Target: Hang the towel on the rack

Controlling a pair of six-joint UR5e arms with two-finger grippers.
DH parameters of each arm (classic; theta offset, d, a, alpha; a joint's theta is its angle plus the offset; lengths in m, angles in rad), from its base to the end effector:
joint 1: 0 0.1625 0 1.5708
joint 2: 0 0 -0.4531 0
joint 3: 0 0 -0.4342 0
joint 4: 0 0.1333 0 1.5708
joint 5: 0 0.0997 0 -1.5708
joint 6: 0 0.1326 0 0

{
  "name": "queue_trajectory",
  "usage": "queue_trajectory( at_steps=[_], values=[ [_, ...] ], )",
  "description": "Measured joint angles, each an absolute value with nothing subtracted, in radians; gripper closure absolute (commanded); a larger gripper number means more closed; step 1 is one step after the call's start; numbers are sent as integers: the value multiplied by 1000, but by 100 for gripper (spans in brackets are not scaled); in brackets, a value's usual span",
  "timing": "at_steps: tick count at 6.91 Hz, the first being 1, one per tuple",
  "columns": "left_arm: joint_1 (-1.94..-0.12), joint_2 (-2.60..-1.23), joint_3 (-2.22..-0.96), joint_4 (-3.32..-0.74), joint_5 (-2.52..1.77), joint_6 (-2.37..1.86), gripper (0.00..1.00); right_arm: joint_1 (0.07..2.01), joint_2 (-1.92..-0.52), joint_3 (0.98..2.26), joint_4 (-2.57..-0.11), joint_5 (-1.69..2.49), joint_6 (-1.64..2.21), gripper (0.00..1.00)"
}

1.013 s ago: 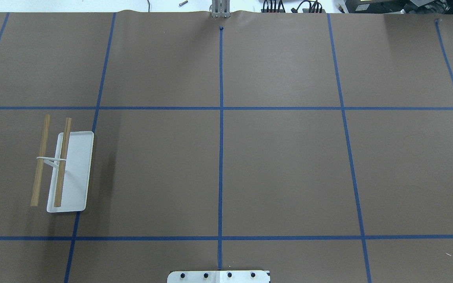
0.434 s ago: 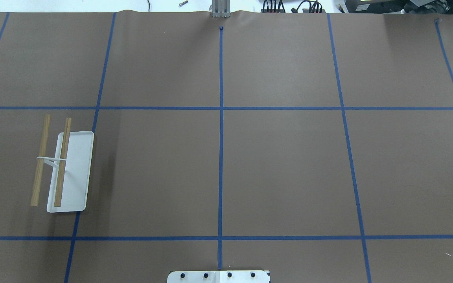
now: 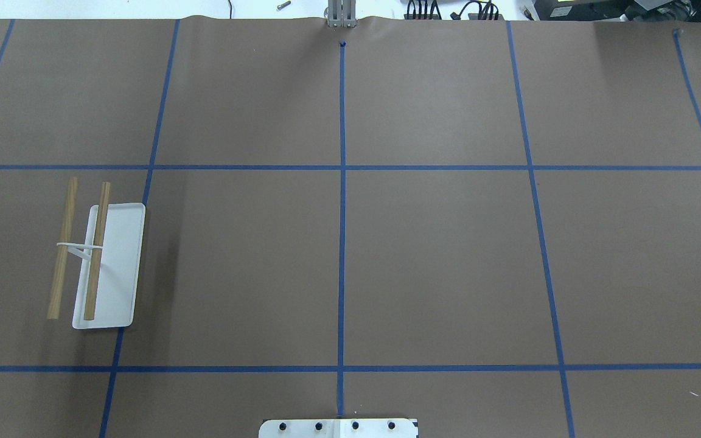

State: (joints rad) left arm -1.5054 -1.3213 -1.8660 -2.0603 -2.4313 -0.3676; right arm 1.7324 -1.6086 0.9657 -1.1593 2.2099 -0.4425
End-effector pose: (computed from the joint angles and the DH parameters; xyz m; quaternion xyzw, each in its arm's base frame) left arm -0.0032 -0.4529 0.6053 0.1483 0.4445 -0.0229 0.8831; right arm 0.1184 -0.3891 1.0020 -0.0118 -0.3305 -0.0961 0.9388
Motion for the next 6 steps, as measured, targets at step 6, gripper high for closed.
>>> queue_trajectory(
  at_steps=[6],
  values=[
    [-1434,-1515,-1857,-2155,-2587,-898,2,1611,-1522,1655,-1756,2321,-55,100]
  ],
)
